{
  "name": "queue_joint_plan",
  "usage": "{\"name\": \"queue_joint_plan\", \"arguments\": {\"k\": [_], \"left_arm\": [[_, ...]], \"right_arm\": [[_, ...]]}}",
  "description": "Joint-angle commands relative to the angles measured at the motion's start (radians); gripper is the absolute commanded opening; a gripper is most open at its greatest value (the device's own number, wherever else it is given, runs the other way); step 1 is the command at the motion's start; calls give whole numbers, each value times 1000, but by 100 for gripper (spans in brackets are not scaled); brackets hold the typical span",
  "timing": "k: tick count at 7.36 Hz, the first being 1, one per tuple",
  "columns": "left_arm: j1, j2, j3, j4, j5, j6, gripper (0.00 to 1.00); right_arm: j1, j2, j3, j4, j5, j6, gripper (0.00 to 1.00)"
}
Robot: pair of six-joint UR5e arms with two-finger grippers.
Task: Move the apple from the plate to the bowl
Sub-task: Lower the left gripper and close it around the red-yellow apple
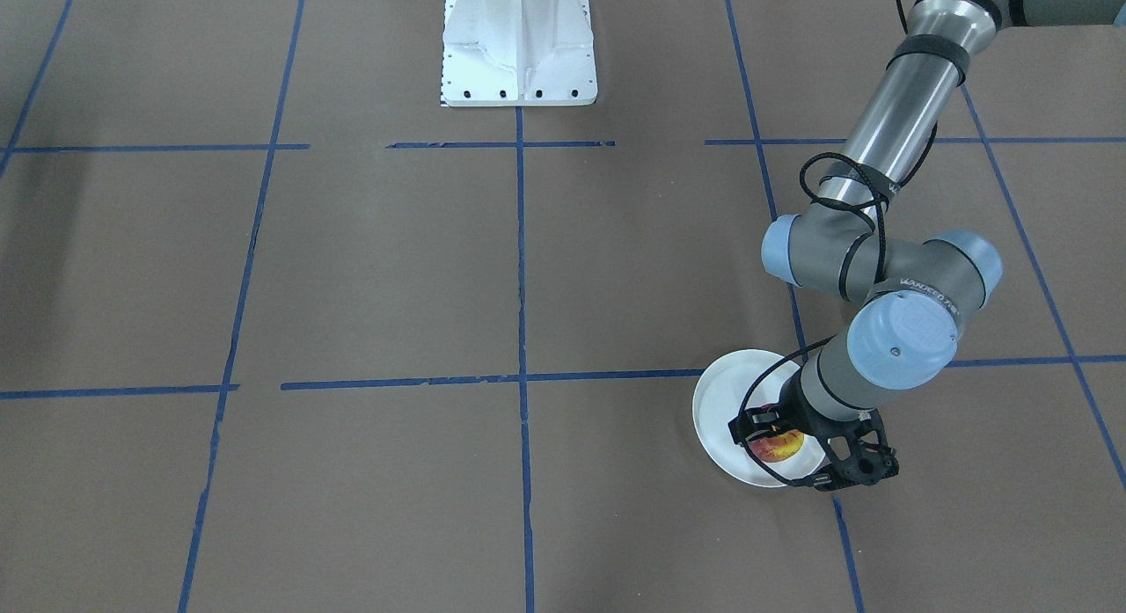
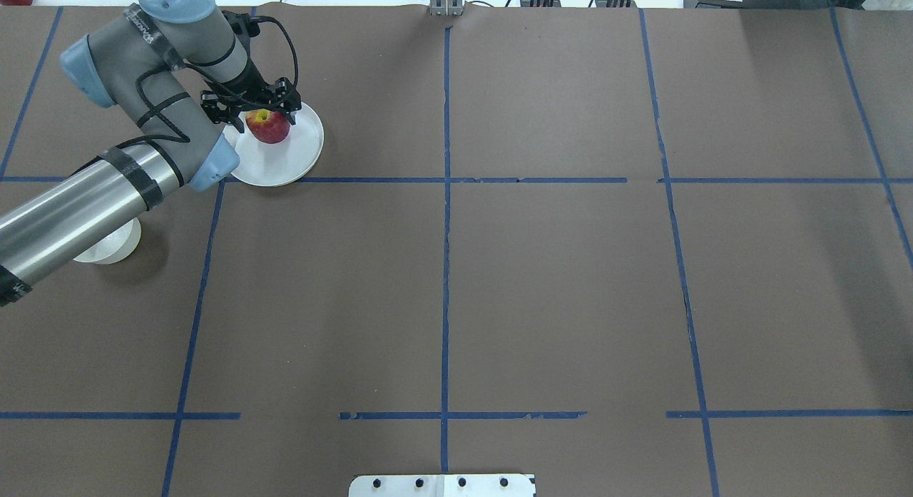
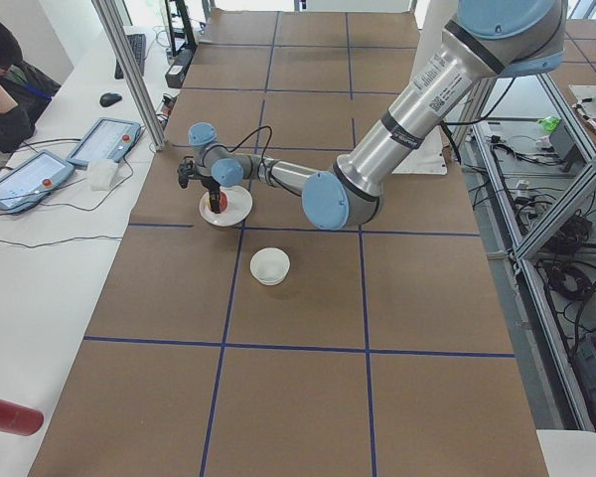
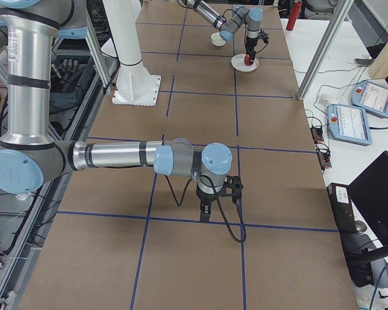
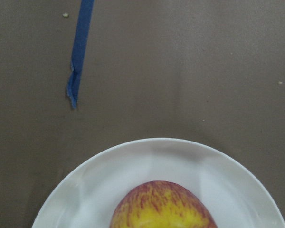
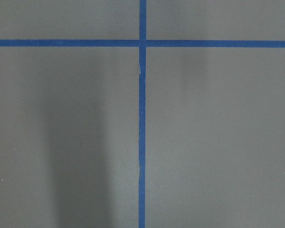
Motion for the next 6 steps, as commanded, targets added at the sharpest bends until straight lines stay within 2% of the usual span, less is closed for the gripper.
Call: {"name": "queue_joint_plan", "arguments": {"k": [1,2,3,4,5,6], "left_arm": [[4,-1,4,-14,16,0,43],[2,-1,-5,-14,15,3,14],[-34,4,-54,4,2,10,0],[-84,46,-150,71,-55,31,0],[-115,98,-268,169,-62,122,0],[-122,175,-389,214,-59,173,0]], "right_arm": [[0,0,0,-2,0,0,100],[2,0,0,0,0,0,100],[0,0,0,0,0,0,100],[2,0,0,0,0,0,100],[0,0,0,0,0,0,100],[2,0,0,0,0,0,100]]}}
